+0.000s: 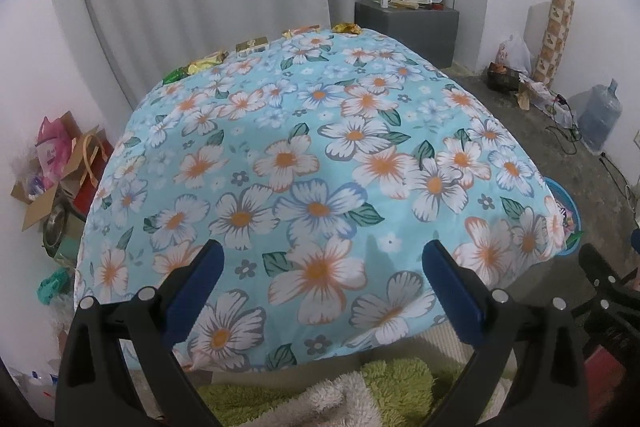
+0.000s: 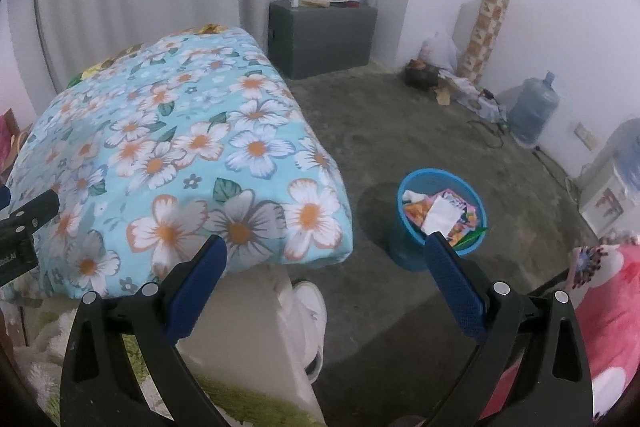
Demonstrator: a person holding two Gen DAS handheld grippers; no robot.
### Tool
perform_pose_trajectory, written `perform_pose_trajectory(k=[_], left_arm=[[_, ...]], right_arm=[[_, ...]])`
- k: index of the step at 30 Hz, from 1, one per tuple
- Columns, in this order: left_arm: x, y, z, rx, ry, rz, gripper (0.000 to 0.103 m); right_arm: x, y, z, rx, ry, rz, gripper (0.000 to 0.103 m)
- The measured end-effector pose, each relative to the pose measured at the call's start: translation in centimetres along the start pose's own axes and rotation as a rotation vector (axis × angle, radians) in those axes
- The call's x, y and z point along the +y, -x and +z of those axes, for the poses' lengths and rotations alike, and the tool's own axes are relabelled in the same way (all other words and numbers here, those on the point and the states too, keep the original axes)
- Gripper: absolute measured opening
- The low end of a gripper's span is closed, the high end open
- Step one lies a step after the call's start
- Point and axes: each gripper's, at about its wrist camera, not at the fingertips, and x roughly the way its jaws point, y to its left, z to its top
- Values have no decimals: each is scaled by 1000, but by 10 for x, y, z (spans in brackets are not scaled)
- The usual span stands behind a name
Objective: Collect trash
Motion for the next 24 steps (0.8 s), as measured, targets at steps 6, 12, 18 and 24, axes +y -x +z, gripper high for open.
perform_pose_trajectory(k=[6,12,18,24], left_arm=[[-1,0,0,0,0,-1,97],[-2,0,0,4,-8,-2,97],[-4,0,1,0,-15,-4,97],[-4,-1,0,5,-21,-7,97]], right_arm=[[-2,0,-1,1,3,-11,95],[-1,0,-1,0,4,-11,95],[-1,0,-1,0,3,-10,95],[-1,0,0,1,6,-12,95]])
